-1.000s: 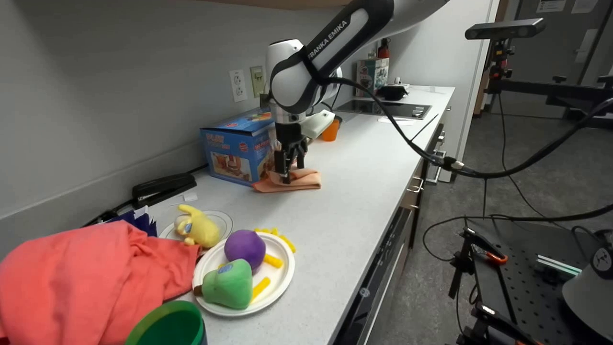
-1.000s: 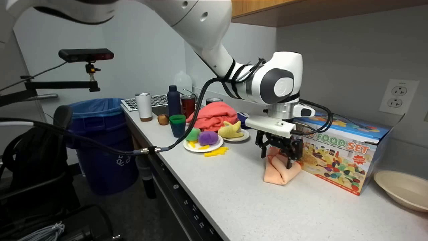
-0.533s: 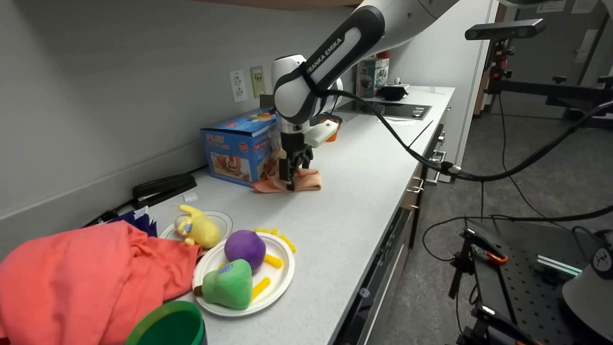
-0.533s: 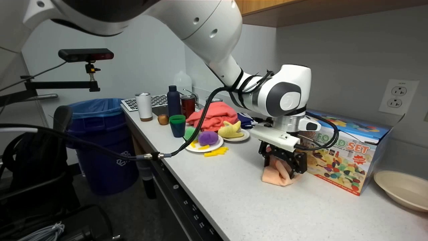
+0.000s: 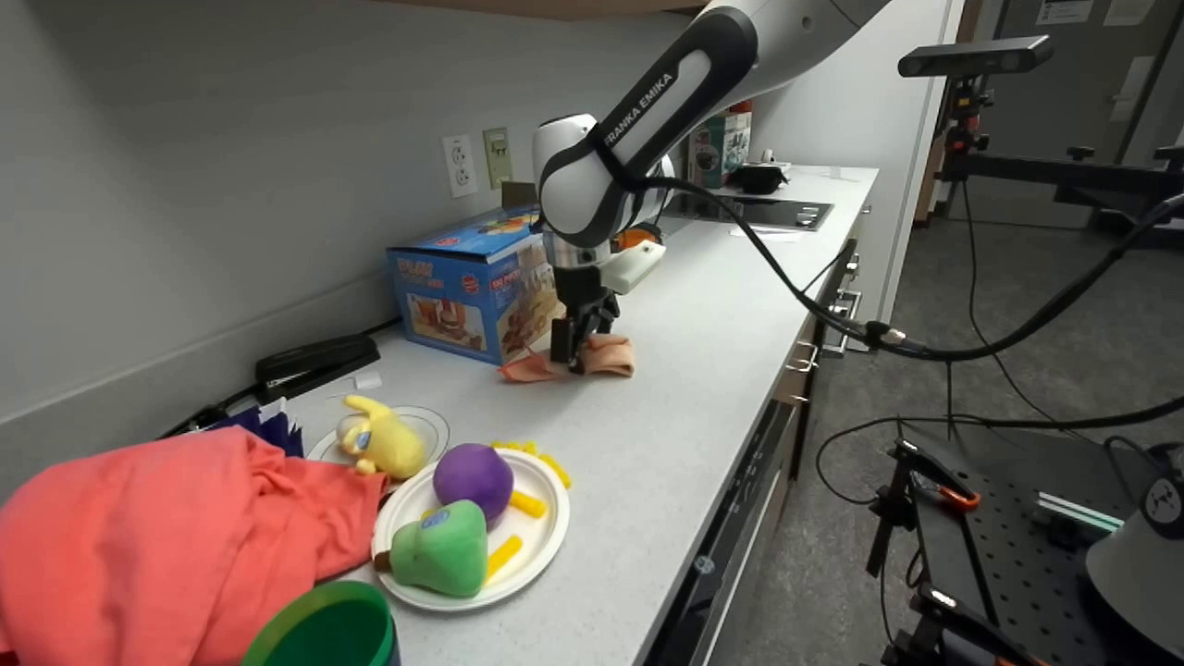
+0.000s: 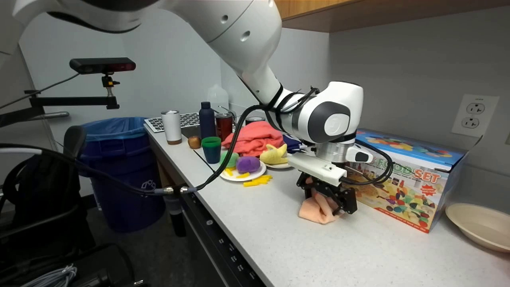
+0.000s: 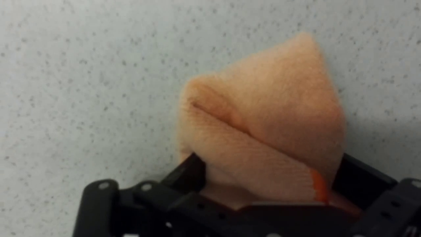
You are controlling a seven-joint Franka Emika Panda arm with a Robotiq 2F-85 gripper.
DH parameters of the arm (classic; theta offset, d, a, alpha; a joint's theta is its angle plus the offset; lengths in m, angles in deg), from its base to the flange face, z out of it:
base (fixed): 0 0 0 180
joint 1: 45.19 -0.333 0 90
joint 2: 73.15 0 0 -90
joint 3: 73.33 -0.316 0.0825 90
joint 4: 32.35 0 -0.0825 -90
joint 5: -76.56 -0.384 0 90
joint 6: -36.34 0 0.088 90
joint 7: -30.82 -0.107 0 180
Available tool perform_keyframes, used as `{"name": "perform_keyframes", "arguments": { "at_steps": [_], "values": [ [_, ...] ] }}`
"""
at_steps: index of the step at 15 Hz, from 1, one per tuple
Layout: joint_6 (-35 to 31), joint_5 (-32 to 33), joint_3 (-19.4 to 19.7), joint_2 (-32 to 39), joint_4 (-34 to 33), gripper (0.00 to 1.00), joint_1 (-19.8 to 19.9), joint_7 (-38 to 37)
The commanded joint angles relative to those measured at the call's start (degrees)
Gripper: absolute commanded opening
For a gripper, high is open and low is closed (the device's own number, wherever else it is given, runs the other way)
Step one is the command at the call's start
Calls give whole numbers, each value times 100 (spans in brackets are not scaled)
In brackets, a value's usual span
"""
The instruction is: Unfold the peach towel on the countertop.
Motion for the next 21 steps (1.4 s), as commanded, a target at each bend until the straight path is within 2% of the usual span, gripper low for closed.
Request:
{"name": "perform_keyframes", "arguments": {
  "at_steps": [1,5,9,15,18,21],
  "values": [
    [-22,-61,-12,-759,1044,100,-9,-61],
    [-13,-66,-17,-1446,1937,100,-55,-47],
    [161,-4,12,-2007,2425,100,-106,-46],
    [617,686,101,-2543,2286,100,-282,-378],
    [523,1071,102,-2476,2087,100,-341,-702],
    [508,1186,68,-2305,1940,100,-395,-947]
  ]
}}
